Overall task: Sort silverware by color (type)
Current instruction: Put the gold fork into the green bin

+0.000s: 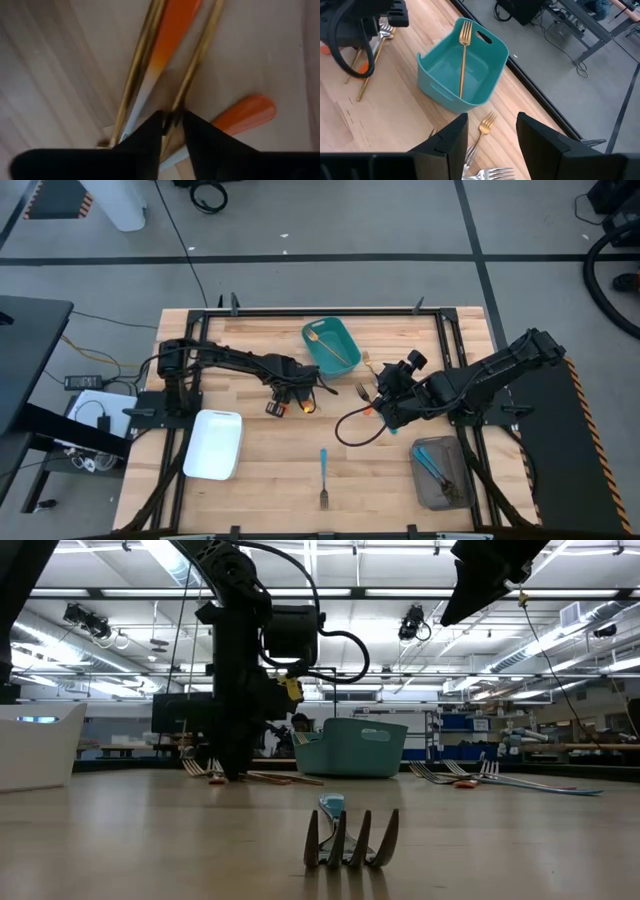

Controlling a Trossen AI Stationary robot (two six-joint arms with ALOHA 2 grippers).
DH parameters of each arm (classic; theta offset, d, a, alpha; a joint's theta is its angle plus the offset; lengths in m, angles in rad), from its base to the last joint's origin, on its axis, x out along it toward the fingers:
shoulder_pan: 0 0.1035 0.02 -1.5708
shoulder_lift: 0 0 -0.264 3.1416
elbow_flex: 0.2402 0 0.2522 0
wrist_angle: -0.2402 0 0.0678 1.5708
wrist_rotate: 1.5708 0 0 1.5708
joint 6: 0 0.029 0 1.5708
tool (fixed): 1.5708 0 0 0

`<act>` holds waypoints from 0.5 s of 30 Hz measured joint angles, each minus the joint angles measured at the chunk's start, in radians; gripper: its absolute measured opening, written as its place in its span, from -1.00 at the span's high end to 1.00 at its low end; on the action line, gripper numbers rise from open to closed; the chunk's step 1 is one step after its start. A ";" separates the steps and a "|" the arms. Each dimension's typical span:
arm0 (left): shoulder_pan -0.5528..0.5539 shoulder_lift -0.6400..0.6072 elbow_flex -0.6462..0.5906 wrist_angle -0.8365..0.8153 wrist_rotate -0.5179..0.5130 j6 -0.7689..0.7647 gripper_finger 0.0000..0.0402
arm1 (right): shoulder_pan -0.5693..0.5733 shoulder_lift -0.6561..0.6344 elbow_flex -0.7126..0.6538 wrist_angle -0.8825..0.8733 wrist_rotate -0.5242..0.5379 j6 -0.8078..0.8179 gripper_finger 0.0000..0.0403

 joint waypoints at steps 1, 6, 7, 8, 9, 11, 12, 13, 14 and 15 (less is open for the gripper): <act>0.000 0.001 0.009 -0.013 0.000 0.000 0.67 | 0.000 0.000 0.000 0.000 0.000 0.000 0.14; 0.000 0.006 0.055 -0.076 -0.012 -0.025 0.89 | 0.000 0.000 0.000 0.001 0.000 -0.021 0.14; 0.001 0.010 0.068 -0.103 -0.020 -0.027 0.89 | 0.000 0.000 0.000 0.000 -0.001 -0.027 0.14; 0.002 0.010 0.082 -0.131 -0.023 -0.027 0.88 | 0.000 0.000 0.000 0.000 -0.003 -0.039 0.14; 0.000 0.009 0.098 -0.148 -0.027 -0.031 0.88 | 0.000 0.000 0.000 0.000 -0.007 -0.052 0.14; -0.003 0.008 0.130 -0.172 -0.053 -0.032 0.85 | 0.000 0.000 0.000 -0.006 -0.009 -0.071 0.14; -0.006 0.008 0.147 -0.198 -0.059 -0.033 0.84 | 0.000 -0.001 0.000 -0.009 -0.009 -0.083 0.14; -0.008 0.008 0.164 -0.223 -0.063 -0.033 0.84 | 0.000 -0.004 0.000 -0.008 -0.009 -0.097 0.14; -0.010 0.007 0.179 -0.242 -0.064 -0.033 0.85 | 0.000 -0.008 0.000 -0.008 -0.008 -0.106 0.14; -0.010 0.007 0.195 -0.246 -0.063 -0.032 0.85 | 0.000 -0.014 0.000 -0.009 -0.008 -0.114 0.14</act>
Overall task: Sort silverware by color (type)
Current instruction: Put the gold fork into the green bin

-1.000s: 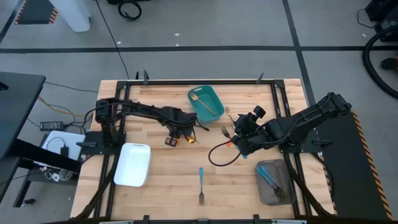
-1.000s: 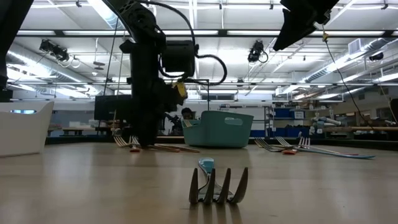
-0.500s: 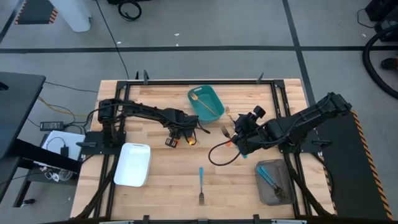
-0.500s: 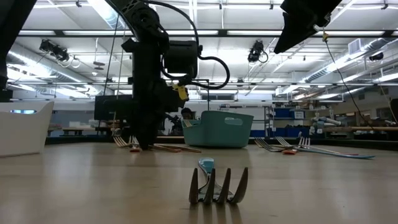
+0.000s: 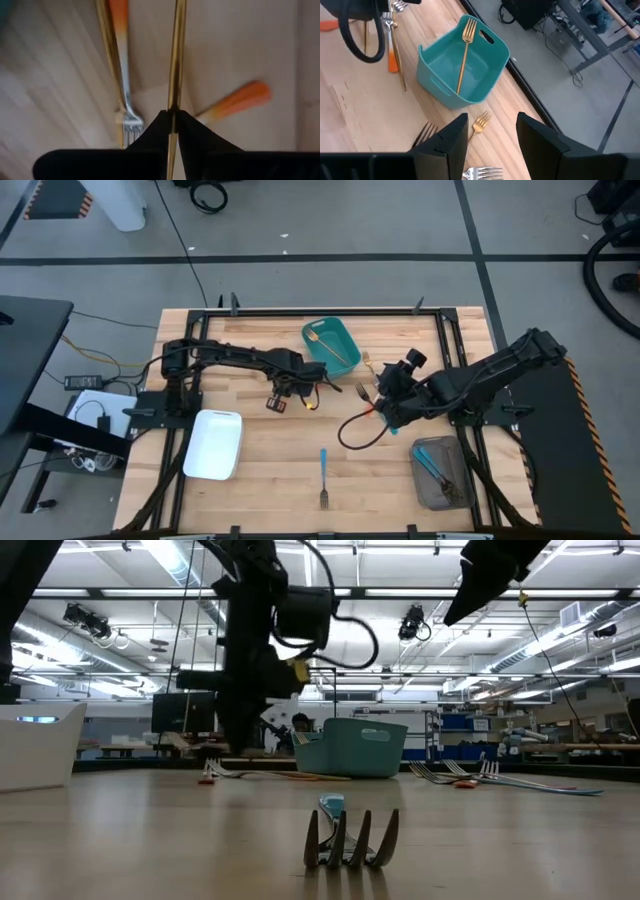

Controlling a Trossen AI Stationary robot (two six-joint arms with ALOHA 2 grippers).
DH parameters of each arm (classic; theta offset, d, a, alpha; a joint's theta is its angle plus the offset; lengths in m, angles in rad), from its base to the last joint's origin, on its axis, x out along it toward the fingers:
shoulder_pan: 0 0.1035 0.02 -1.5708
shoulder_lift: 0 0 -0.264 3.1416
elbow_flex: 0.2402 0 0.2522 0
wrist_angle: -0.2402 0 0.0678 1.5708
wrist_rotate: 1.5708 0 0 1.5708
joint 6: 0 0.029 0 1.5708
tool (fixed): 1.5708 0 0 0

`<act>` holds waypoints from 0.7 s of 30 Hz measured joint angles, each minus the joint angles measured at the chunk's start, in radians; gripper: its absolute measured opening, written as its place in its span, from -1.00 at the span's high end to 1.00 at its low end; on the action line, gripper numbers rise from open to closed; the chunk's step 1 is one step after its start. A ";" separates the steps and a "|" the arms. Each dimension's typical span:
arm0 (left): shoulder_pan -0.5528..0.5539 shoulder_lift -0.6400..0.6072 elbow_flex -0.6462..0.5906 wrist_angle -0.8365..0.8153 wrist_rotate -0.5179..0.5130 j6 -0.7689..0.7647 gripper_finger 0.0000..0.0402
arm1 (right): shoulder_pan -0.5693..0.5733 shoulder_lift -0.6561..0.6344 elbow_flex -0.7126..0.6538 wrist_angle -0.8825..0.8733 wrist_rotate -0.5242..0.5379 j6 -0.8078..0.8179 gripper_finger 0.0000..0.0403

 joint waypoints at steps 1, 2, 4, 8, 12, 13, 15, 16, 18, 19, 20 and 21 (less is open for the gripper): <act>-0.002 0.000 0.015 -0.007 0.000 -0.001 0.85 | 0.000 -0.008 0.000 0.000 0.004 -0.010 0.14; -0.004 -0.001 0.031 -0.022 0.000 -0.003 0.85 | 0.000 -0.017 0.000 0.000 0.012 -0.014 0.14; -0.006 -0.003 0.057 -0.068 -0.012 -0.003 0.86 | 0.000 -0.038 0.000 0.000 0.035 -0.017 0.14; -0.012 -0.004 0.101 -0.126 -0.086 -0.002 0.86 | 0.013 -0.095 0.000 0.000 0.058 -0.015 0.14; -0.001 -0.035 0.106 -0.090 -0.116 0.022 0.86 | 0.039 -0.140 0.000 0.002 0.102 0.008 0.14; 0.003 -0.048 0.106 -0.075 -0.130 0.032 0.86 | 0.048 -0.147 0.000 0.003 0.110 0.010 0.14; 0.009 -0.077 0.106 -0.040 -0.173 0.058 0.86 | 0.065 -0.154 0.000 0.005 0.123 0.012 0.14; 0.013 -0.093 0.107 -0.012 -0.183 0.075 0.86 | 0.073 -0.155 0.000 0.005 0.131 0.012 0.14; 0.022 -0.122 0.107 0.055 -0.199 0.112 0.86 | 0.085 -0.156 0.000 0.007 0.152 0.012 0.14; 0.027 -0.135 0.107 0.097 -0.201 0.136 0.86 | 0.089 -0.156 0.000 0.007 0.160 0.011 0.14; 0.031 -0.144 0.108 0.140 -0.201 0.164 0.86 | 0.091 -0.156 0.000 0.007 0.164 0.010 0.14; 0.035 -0.151 0.109 0.184 -0.202 0.196 0.86 | 0.093 -0.156 0.000 0.007 0.166 0.010 0.14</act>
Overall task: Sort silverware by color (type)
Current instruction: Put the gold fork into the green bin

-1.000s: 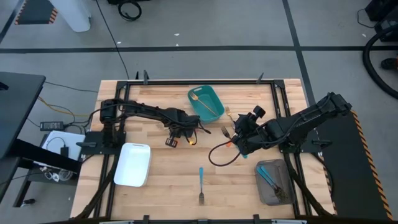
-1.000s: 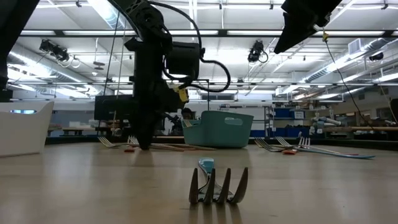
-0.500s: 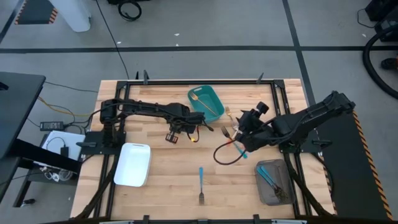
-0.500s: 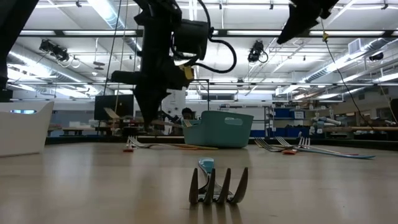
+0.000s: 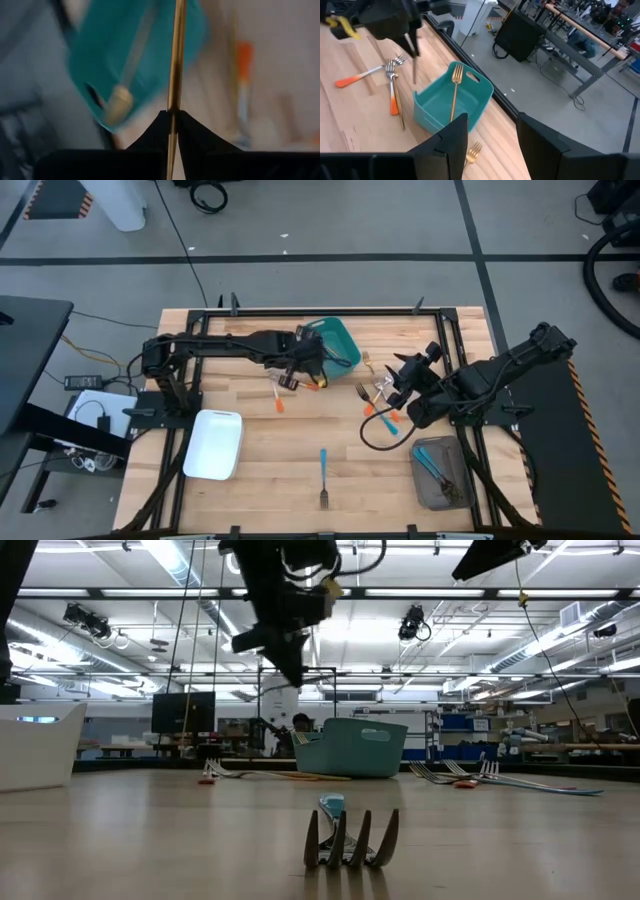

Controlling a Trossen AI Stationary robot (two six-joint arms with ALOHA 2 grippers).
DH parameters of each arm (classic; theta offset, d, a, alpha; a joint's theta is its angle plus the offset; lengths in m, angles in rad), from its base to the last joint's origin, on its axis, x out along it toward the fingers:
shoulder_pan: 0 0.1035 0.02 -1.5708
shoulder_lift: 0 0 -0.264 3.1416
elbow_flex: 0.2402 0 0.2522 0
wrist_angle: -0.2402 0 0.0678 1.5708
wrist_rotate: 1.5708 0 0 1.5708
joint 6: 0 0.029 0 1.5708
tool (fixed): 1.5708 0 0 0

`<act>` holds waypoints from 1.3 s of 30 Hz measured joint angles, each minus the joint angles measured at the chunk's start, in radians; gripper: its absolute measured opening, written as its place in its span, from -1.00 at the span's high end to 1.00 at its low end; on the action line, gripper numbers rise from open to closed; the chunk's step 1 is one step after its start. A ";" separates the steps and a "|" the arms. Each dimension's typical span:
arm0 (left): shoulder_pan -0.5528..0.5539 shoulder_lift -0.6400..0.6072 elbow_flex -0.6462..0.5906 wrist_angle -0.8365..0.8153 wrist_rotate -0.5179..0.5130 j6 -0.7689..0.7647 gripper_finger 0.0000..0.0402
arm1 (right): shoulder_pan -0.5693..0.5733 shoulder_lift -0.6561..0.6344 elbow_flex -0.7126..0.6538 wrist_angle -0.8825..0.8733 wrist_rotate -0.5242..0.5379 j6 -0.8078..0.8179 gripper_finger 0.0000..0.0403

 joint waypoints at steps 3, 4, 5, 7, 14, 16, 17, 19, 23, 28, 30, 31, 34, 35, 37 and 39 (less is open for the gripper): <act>0.018 -0.005 0.000 0.107 0.008 0.095 0.84 | 0.001 0.000 0.000 0.000 0.001 0.002 0.14; 0.027 -0.005 0.000 0.136 0.035 0.118 0.83 | 0.001 0.000 0.000 0.000 0.000 0.005 0.14; 0.039 -0.005 0.000 0.157 0.074 0.135 0.83 | 0.001 0.000 0.000 0.000 -0.001 0.007 0.14; 0.062 -0.001 0.000 0.200 0.149 0.150 0.82 | 0.001 0.000 0.000 0.000 -0.005 0.016 0.14; 0.145 0.004 -0.001 0.327 0.336 0.156 0.82 | 0.009 0.000 0.000 -0.001 -0.009 0.038 0.14; 0.160 0.004 -0.001 0.344 0.351 0.183 0.82 | 0.016 0.002 0.000 -0.001 -0.009 0.049 0.14; 0.166 0.004 -0.001 0.346 0.361 0.201 0.82 | 0.021 0.004 0.000 -0.001 -0.009 0.052 0.14; 0.172 0.014 -0.001 0.361 0.386 0.233 0.82 | 0.030 0.008 0.000 -0.001 -0.009 0.054 0.14; 0.172 0.051 -0.002 0.418 0.457 0.310 0.84 | 0.044 0.010 0.000 0.000 -0.016 0.078 0.14; 0.170 0.100 -0.002 0.489 0.461 0.381 0.84 | 0.064 0.010 0.000 0.001 -0.025 0.100 0.14; 0.170 0.122 -0.002 0.492 0.447 0.413 0.84 | 0.069 0.010 0.000 0.001 -0.027 0.107 0.14; 0.170 0.134 -0.002 0.493 0.426 0.429 0.84 | 0.073 0.010 0.000 0.000 -0.028 0.107 0.14; 0.173 0.170 -0.002 0.503 0.338 0.474 0.83 | 0.077 0.010 0.000 0.001 -0.032 0.113 0.14; 0.175 0.180 -0.002 0.503 0.317 0.488 0.83 | 0.077 0.010 0.000 0.001 -0.033 0.115 0.14; 0.184 0.205 -0.002 0.518 0.286 0.507 0.83 | 0.076 0.010 0.000 0.001 -0.035 0.118 0.14; 0.193 0.226 -0.002 0.516 0.272 0.518 0.83 | 0.076 0.012 0.000 0.001 -0.037 0.126 0.14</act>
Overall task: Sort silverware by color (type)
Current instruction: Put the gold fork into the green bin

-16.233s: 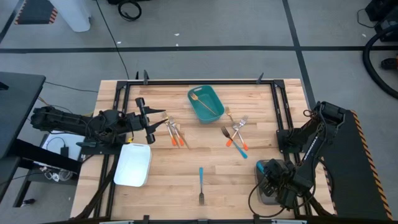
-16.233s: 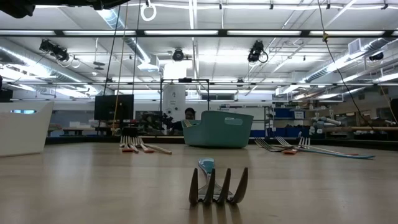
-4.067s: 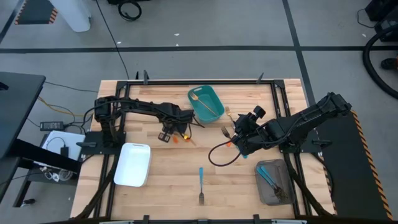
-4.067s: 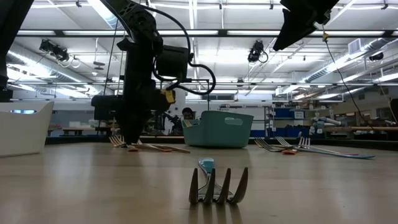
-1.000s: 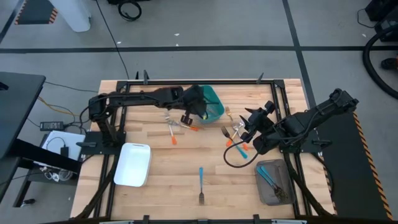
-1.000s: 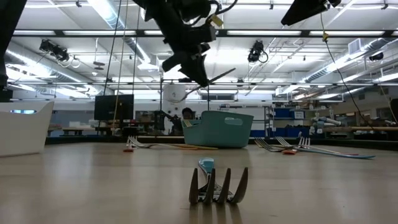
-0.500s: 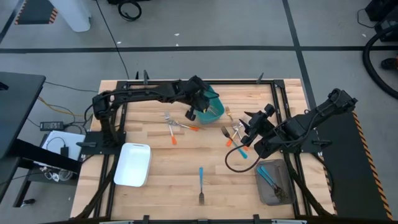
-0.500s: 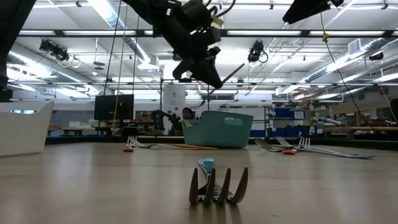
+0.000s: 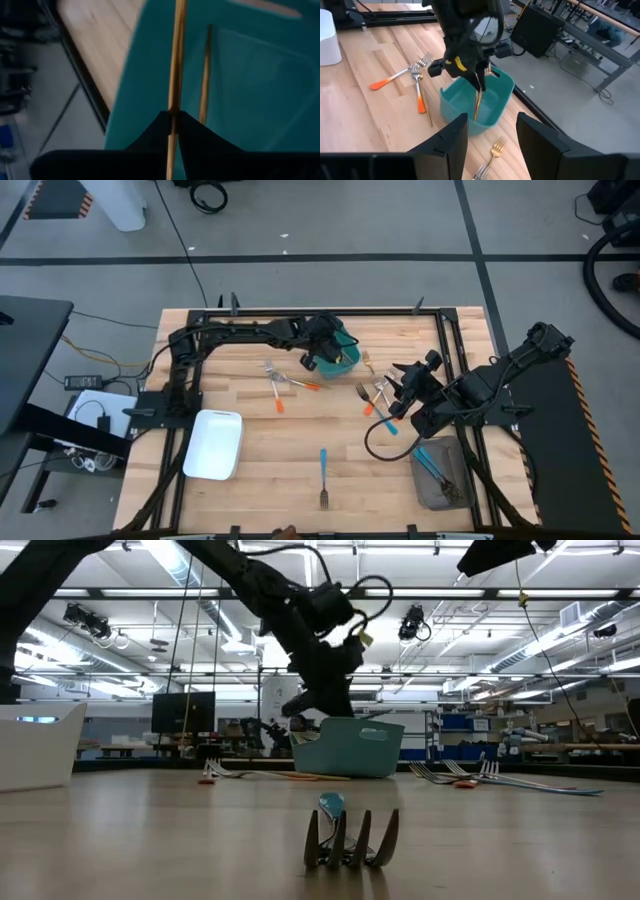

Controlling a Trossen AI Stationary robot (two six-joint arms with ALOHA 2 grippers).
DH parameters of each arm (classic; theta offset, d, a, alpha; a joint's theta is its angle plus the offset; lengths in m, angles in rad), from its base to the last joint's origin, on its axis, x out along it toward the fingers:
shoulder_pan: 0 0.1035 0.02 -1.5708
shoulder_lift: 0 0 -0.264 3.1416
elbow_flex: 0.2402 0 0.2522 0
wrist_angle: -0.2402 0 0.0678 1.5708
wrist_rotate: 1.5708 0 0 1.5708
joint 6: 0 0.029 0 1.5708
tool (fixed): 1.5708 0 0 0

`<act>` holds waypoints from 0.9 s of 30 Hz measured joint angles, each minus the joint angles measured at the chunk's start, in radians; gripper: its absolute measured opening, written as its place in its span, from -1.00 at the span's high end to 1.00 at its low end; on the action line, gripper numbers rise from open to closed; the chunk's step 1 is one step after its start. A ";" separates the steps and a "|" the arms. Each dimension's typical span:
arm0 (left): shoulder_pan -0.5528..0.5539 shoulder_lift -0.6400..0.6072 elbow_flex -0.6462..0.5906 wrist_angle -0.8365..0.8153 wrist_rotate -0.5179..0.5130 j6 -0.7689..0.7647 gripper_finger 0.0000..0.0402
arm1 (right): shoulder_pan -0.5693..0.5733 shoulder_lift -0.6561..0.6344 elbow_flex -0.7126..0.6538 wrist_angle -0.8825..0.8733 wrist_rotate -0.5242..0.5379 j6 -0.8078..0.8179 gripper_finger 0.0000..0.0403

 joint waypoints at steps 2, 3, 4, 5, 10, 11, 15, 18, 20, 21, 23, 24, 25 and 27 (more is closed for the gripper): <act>0.009 0.015 0.000 0.027 -0.033 0.000 0.83 | 0.001 0.005 0.000 -0.003 -0.002 0.005 0.14; 0.014 0.020 0.000 0.024 -0.039 0.000 0.83 | 0.003 0.011 0.000 -0.005 -0.005 0.005 0.14; 0.018 0.025 0.000 0.027 -0.040 -0.001 0.82 | 0.003 0.014 0.000 -0.005 -0.005 0.005 0.14; 0.021 0.029 0.000 0.027 -0.041 -0.004 0.82 | 0.003 0.016 0.000 -0.007 -0.006 0.005 0.14; 0.022 0.035 0.000 0.021 -0.041 -0.082 0.82 | 0.003 0.022 0.000 -0.007 0.001 -0.001 0.14; 0.022 0.035 0.000 0.021 -0.041 -0.103 0.82 | 0.003 0.022 0.000 -0.006 0.003 -0.002 0.14; 0.023 0.035 0.000 0.021 -0.043 -0.168 0.79 | 0.003 0.024 0.000 -0.006 0.002 -0.003 0.14; 0.023 0.035 0.000 0.018 -0.043 -0.209 0.76 | 0.003 0.024 0.000 -0.004 0.002 -0.003 0.14; 0.023 0.035 0.000 0.014 -0.043 -0.226 0.75 | 0.003 0.024 0.000 -0.002 0.002 -0.003 0.14; 0.022 0.035 0.000 0.012 -0.044 -0.241 0.75 | 0.003 0.024 0.000 -0.001 0.002 -0.003 0.14; 0.022 0.035 0.000 0.012 -0.053 -0.271 0.75 | 0.003 0.024 0.000 -0.001 0.002 -0.003 0.14; 0.022 0.035 0.000 0.012 -0.063 -0.289 0.74 | 0.003 0.024 0.000 -0.001 0.002 -0.003 0.14; 0.022 0.035 0.000 0.011 -0.071 -0.300 0.74 | 0.003 0.024 0.000 -0.001 0.002 -0.005 0.14; 0.022 0.035 0.000 -0.004 -0.080 -0.308 0.73 | 0.003 0.024 0.000 0.000 0.002 -0.012 0.14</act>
